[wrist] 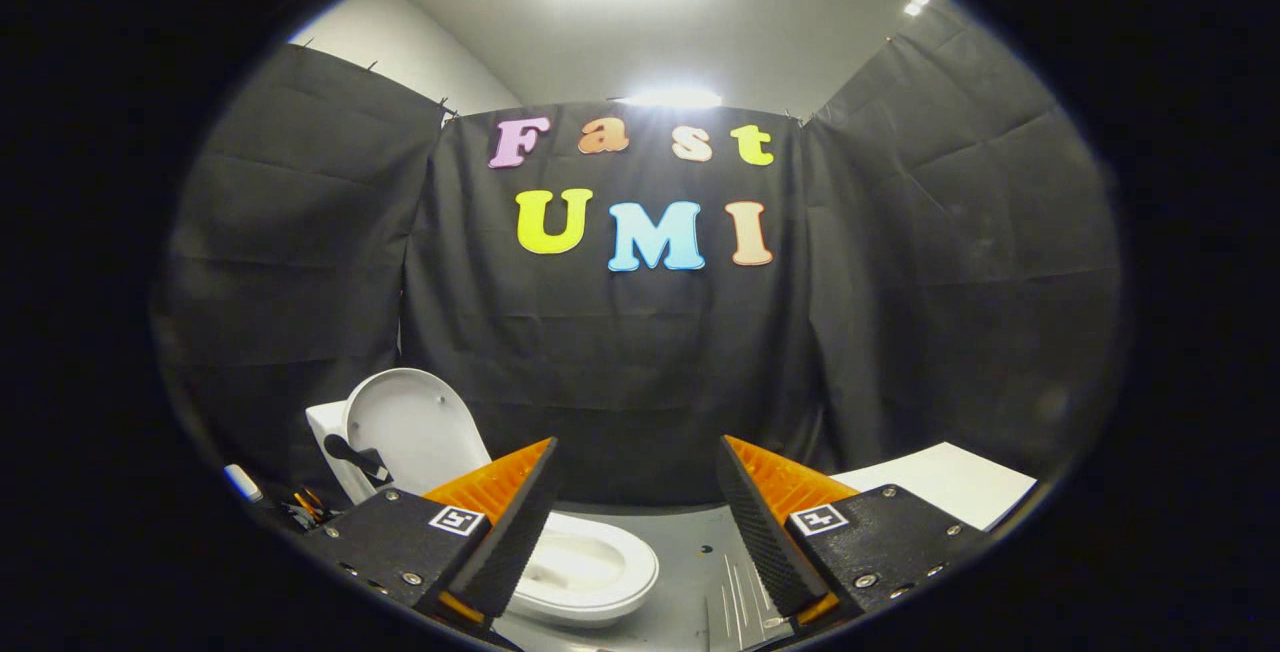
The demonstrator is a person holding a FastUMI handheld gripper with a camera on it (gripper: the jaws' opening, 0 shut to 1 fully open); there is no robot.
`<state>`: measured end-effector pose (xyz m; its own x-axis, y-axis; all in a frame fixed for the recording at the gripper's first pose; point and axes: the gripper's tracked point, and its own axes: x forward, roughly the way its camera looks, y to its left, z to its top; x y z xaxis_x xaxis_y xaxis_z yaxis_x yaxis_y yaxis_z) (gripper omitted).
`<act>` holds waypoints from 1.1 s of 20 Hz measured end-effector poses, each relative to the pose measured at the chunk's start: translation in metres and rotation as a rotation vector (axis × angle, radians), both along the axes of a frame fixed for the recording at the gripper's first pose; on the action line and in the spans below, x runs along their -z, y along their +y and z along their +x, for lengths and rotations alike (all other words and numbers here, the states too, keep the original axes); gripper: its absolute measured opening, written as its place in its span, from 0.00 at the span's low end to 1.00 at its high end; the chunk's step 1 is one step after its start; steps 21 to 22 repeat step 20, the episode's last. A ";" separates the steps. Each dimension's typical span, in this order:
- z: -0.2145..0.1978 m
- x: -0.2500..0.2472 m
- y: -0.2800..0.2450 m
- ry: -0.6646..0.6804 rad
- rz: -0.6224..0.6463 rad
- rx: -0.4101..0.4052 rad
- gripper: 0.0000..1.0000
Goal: Open the toilet lid.
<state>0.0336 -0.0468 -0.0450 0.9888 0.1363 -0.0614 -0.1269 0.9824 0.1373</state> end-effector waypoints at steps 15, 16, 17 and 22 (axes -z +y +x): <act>-0.007 0.031 0.013 0.081 -0.034 -0.042 0.95; -0.006 0.033 0.012 0.085 -0.034 -0.039 0.95; -0.007 0.035 0.012 0.089 -0.031 -0.038 0.95; -0.006 0.040 0.008 0.100 -0.023 -0.025 0.95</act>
